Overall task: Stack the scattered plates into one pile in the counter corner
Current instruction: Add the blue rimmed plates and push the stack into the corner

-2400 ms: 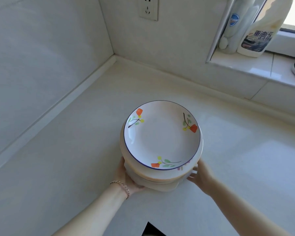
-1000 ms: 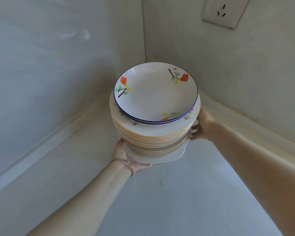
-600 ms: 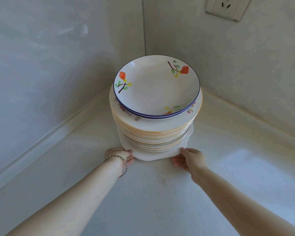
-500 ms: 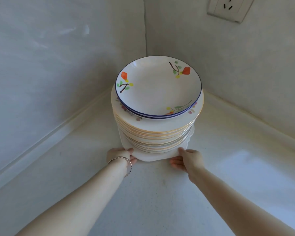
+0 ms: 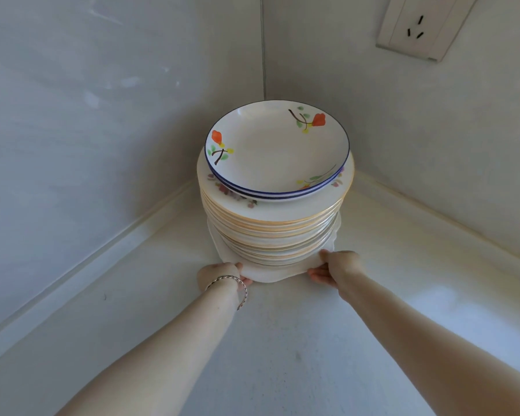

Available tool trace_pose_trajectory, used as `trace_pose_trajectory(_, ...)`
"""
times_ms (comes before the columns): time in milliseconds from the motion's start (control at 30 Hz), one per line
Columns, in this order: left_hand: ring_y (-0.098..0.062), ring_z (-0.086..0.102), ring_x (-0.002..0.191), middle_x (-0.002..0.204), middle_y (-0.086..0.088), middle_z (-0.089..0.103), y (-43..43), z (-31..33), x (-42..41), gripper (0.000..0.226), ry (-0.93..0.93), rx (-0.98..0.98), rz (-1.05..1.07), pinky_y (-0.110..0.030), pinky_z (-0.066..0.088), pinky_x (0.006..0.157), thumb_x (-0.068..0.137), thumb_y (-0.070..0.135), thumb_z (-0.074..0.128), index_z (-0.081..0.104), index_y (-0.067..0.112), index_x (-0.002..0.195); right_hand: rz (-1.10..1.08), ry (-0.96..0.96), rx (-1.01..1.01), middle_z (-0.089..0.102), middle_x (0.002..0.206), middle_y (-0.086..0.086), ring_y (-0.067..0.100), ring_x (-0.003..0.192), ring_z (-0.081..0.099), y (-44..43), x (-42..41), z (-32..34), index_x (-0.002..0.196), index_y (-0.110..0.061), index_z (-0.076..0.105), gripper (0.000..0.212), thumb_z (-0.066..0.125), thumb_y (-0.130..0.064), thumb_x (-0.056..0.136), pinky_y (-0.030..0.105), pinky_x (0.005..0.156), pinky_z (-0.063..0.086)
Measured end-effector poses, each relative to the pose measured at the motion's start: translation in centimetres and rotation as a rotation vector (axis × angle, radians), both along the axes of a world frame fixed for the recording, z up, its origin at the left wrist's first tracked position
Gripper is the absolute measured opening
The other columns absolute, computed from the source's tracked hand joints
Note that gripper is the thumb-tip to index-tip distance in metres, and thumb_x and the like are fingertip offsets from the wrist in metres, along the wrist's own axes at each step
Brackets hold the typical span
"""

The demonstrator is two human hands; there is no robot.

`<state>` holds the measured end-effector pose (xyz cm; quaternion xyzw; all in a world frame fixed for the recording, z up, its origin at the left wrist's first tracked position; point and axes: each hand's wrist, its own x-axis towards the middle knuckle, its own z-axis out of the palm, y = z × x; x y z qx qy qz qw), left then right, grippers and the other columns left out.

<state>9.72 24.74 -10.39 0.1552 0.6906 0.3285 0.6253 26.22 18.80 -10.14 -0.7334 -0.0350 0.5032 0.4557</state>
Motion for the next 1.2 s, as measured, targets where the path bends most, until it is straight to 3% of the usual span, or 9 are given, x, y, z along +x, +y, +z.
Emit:
trace_pose_trajectory(333, -0.019, 0.048, 0.060, 0.069, -0.011, 0.046, 3.1, -0.6, 4.2, 0.020, -0.125, -0.008, 0.026, -0.036, 0.051, 0.090, 0.095, -0.004, 0.041, 0.049, 0.008, 0.081, -0.005, -0.116, -0.003, 0.051, 0.064, 0.017, 0.019, 0.023, 0.051, 6.6, 4.7, -1.1, 0.093, 0.002, 0.046, 0.016, 0.047, -0.013, 0.095, 0.022, 0.023, 0.041)
trace_pose_trajectory(433, -0.022, 0.051, 0.061, 0.068, -0.013, 0.049, 3.6, -1.3, 4.3, 0.025, -0.093, -0.023, 0.043, -0.033, 0.056, 0.077, 0.093, -0.006, 0.045, 0.047, 0.004, 0.070, 0.009, -0.107, -0.012, 0.050, 0.063, 0.017, 0.024, 0.032, 0.054, 6.8, 5.3, -1.3, 0.092, 0.003, 0.044, 0.015, 0.048, -0.012, 0.095, 0.023, 0.023, 0.041)
trace_pose_trajectory(500, -0.024, 0.052, 0.059, 0.067, -0.017, 0.052, 3.4, -1.1, 4.4, 0.008, -0.069, -0.015, 0.035, -0.041, 0.052, 0.080, 0.089, -0.011, 0.049, 0.053, -0.004, 0.085, 0.012, -0.096, -0.018, 0.050, 0.065, 0.017, 0.027, 0.045, 0.052, 6.8, 5.4, -1.4, 0.095, 0.002, 0.044, 0.015, 0.049, -0.012, 0.095, 0.024, 0.023, 0.042)
trace_pose_trajectory(600, -0.023, 0.054, 0.059, 0.075, -0.019, 0.056, 3.0, -1.0, 4.8, 0.022, -0.118, -0.009, 0.024, -0.039, 0.052, 0.075, 0.089, -0.011, 0.049, 0.054, -0.005, 0.109, 0.013, -0.104, -0.028, 0.050, 0.068, 0.015, 0.026, 0.052, 0.051, 7.2, 6.1, -1.4, 0.108, 0.003, 0.050, 0.022, 0.051, -0.014, 0.094, 0.020, 0.023, 0.040)
trace_pose_trajectory(733, -0.021, 0.053, 0.055, 0.060, -0.016, 0.055, 2.4, -0.2, 6.0, 0.007, -0.106, -0.031, 0.012, -0.034, 0.055, 0.064, 0.087, -0.014, 0.051, 0.052, -0.007, 0.085, 0.018, -0.149, -0.050, 0.049, 0.067, 0.015, 0.025, 0.052, 0.049, 8.5, 7.5, -1.4, 0.115, 0.007, 0.053, 0.031, 0.053, -0.016, 0.093, 0.018, 0.021, 0.037)
trace_pose_trajectory(867, -0.011, 0.053, 0.023, 0.022, -0.001, 0.048, 2.8, -0.9, 6.1, 0.030, -0.058, -0.005, -0.043, -0.030, 0.051, 0.057, 0.086, -0.012, 0.053, 0.046, 0.000, 0.059, -0.005, -0.149, -0.039, 0.050, 0.066, 0.014, 0.024, 0.053, 0.050, 8.9, 7.9, -1.4, 0.099, 0.000, 0.053, 0.017, 0.056, -0.015, 0.092, 0.022, 0.024, 0.043)
trace_pose_trajectory(967, -0.013, 0.055, 0.025, 0.029, -0.005, 0.055, 2.8, -0.7, 5.5, 0.016, -0.018, 0.005, -0.091, -0.029, 0.054, 0.046, 0.084, -0.010, 0.057, 0.051, -0.005, 0.071, -0.012, -0.186, -0.001, 0.052, 0.066, 0.012, 0.023, 0.054, 0.051, 7.9, 6.6, -1.2, 0.088, -0.003, 0.053, 0.017, 0.052, -0.019, 0.094, 0.028, 0.042, 0.052)
trace_pose_trajectory(1100, -0.025, 0.058, 0.048, 0.079, -0.019, 0.059, 4.6, -0.9, 4.1, 0.012, -0.025, 0.037, -0.036, -0.035, 0.056, 0.050, 0.088, -0.008, 0.053, 0.054, -0.002, 0.098, 0.061, -0.205, 0.047, 0.058, 0.085, 0.018, 0.034, 0.075, 0.062, 5.8, 3.4, -1.1, 0.097, 0.000, 0.056, 0.014, 0.046, -0.009, 0.095, 0.038, 0.062, 0.058)
trace_pose_trajectory(1200, -0.028, 0.056, 0.053, 0.073, -0.017, 0.056, 5.3, -1.1, 3.7, 0.015, 0.012, 0.044, -0.080, -0.030, 0.050, 0.033, 0.087, -0.010, 0.052, 0.055, -0.003, 0.100, -0.017, -0.125, 0.084, 0.058, 0.095, 0.022, 0.041, 0.092, 0.063, 5.6, 2.8, -1.2, 0.105, 0.003, 0.056, 0.015, 0.047, -0.003, 0.094, 0.048, 0.077, 0.056)
